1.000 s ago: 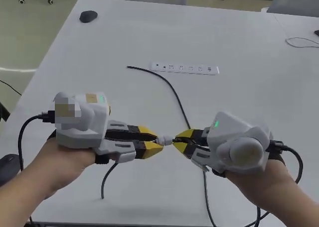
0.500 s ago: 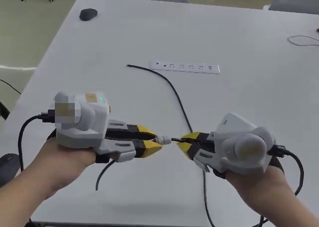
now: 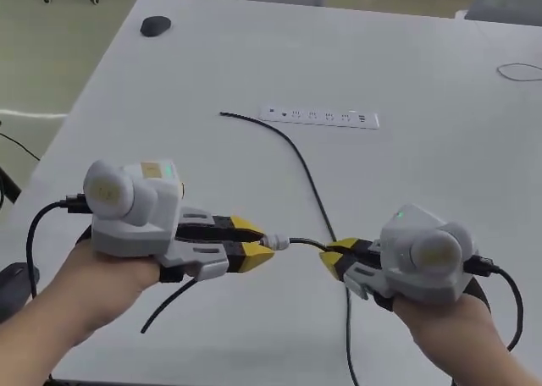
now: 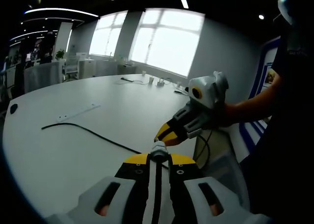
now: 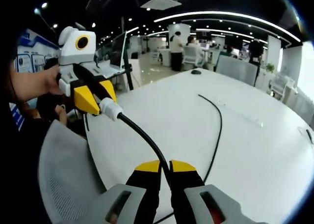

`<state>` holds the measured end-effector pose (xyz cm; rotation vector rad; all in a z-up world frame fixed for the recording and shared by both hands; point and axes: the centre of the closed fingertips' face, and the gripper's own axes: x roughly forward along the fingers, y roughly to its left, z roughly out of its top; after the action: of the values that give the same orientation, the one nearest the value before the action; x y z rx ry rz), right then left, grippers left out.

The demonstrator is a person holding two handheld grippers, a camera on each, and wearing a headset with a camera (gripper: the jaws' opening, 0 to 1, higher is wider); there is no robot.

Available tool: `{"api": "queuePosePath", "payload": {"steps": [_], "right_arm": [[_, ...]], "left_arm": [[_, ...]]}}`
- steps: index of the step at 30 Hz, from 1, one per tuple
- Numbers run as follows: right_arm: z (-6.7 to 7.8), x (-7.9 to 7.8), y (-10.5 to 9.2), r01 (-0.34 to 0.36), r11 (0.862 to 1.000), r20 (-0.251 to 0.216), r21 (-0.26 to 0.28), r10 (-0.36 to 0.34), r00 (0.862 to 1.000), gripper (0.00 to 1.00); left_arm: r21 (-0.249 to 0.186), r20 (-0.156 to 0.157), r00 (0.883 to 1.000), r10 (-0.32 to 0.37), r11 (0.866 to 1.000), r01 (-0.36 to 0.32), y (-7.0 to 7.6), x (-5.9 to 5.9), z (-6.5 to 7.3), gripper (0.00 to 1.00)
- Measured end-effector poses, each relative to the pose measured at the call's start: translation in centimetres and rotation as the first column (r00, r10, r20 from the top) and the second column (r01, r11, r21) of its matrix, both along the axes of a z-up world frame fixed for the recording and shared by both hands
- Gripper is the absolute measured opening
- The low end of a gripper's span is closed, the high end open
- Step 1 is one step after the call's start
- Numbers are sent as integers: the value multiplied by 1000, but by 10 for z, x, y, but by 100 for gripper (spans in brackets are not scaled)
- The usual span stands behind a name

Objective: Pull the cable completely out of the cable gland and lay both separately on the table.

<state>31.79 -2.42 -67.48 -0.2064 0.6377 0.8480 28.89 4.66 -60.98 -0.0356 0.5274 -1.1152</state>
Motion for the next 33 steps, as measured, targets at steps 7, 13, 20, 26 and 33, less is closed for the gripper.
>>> {"api": "queuePosePath", "payload": {"steps": [7, 13, 20, 26, 33], "right_arm": [[-18, 3, -12, 75, 996, -78, 43, -72, 994, 1], [-31, 8, -25, 137, 989, -118, 50, -131, 984, 1], [-48, 9, -36, 214, 975, -186, 60, -199, 962, 2], [-53, 7, -38, 227, 973, -200, 50, -213, 956, 3], [-44, 7, -39, 225, 972, -179, 71, -209, 961, 4]], "left_arm": [[1, -6, 1000, 3, 1000, -3, 0, 0, -1, 14], [-7, -8, 1000, 12, 1000, -12, -1, 1, 0, 14], [-4, -13, 1000, 8, 1000, -8, -4, -1, -2, 14], [-5, -22, 1000, 3, 1000, -3, -7, -4, -4, 14], [-24, -27, 1000, 11, 1000, -11, -4, -4, -1, 14]]}}
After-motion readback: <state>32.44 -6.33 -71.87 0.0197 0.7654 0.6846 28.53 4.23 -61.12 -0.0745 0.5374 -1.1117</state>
